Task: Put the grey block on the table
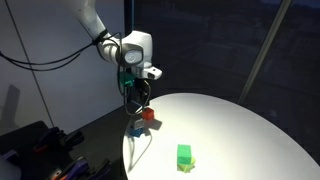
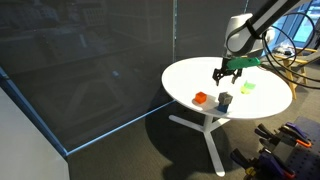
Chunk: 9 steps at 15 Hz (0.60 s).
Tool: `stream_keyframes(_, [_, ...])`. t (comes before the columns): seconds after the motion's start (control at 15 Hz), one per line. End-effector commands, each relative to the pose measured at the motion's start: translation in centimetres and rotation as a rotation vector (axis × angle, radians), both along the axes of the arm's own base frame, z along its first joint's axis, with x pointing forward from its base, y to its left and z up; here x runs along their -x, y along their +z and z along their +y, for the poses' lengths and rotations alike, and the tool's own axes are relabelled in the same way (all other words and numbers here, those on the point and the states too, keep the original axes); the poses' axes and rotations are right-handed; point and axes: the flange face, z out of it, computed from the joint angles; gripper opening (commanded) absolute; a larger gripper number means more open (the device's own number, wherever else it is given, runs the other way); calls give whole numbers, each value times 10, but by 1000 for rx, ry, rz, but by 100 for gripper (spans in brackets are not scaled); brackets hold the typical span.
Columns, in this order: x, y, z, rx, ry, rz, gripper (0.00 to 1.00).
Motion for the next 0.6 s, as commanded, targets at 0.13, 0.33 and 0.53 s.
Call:
stream_keyframes(0.13, [5,2,1,4,4,-17,100])
stream_keyframes(0.33, [11,-1,3,2,7,-16,100])
stream_keyframes(0.53, [18,-3,2,4,5,-18,100])
